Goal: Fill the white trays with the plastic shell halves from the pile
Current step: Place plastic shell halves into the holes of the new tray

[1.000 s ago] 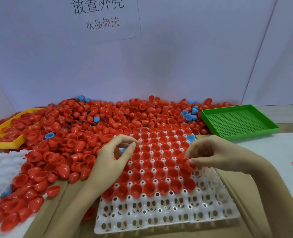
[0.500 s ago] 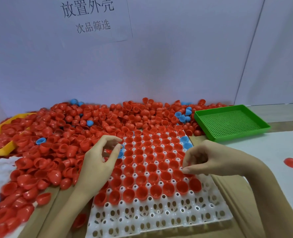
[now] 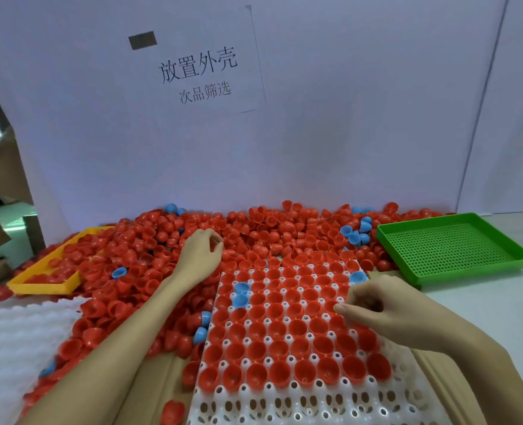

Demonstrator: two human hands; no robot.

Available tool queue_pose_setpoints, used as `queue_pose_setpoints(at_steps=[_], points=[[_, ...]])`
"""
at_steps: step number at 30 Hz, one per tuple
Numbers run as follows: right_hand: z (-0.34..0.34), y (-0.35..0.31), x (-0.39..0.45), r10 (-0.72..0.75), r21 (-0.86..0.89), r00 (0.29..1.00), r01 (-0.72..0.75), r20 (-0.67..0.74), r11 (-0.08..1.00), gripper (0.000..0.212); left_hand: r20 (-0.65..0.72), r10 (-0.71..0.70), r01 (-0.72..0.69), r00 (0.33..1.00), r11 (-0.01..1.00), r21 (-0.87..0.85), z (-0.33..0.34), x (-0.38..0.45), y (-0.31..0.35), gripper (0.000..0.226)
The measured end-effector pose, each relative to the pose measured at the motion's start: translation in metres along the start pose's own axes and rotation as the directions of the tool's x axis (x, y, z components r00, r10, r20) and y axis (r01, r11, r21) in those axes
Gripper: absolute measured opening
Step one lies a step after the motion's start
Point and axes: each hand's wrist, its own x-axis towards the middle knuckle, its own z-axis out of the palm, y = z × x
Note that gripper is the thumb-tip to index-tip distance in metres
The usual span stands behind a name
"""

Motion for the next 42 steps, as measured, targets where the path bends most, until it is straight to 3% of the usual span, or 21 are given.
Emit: queue_pose_setpoints(at_steps=[6,9,14,23,27,32,39,42], points=[[0.007,-0.006,0.003,-0.023,-0.030,0.998,0.021,-0.051,0.999,0.033,0.243,0.166,-0.217,0.956,0.954,0.205,0.021,0.049,0.000,0.034],[0.008,-0.007,0.003,-0.004,-0.067,0.998,0.000,-0.060,0.998,0.037,0.392,0.120,-0.257,0.912,0.912,0.320,0.036,0.057,-0.001,0.037],[0.011,-0.014,0.003,0.041,-0.131,0.998,-0.047,-0.046,0.990,0.034,0.289,0.137,-0.227,0.947,0.925,0.304,0.041,0.053,-0.007,0.029],[0.010,-0.024,0.003,0.081,-0.177,0.996,-0.086,-0.038,0.980,0.032,0.338,0.058,-0.232,0.939,0.835,0.499,0.019,0.053,0.002,0.027],[0.012,-0.023,0.003,0.071,-0.193,0.997,-0.075,-0.032,0.978,0.030,0.233,0.072,-0.148,0.970,0.933,0.329,0.024,0.053,-0.009,0.013],[0.012,-0.018,0.004,0.046,-0.164,0.997,-0.055,-0.060,0.985,0.031,-0.098,0.129,-0.133,0.987,0.990,-0.039,0.013,0.032,0.005,0.015],[0.021,-0.023,0.006,-0.028,-0.044,0.994,0.024,-0.104,0.999,0.010,-0.046,0.243,-0.230,0.969,0.815,-0.532,-0.010,-0.083,0.059,0.023],[0.030,-0.032,0.008,-0.073,0.138,0.986,0.094,-0.147,0.986,0.046,-0.015,0.307,-0.239,0.952,0.711,-0.662,-0.013,-0.124,0.072,0.030]])
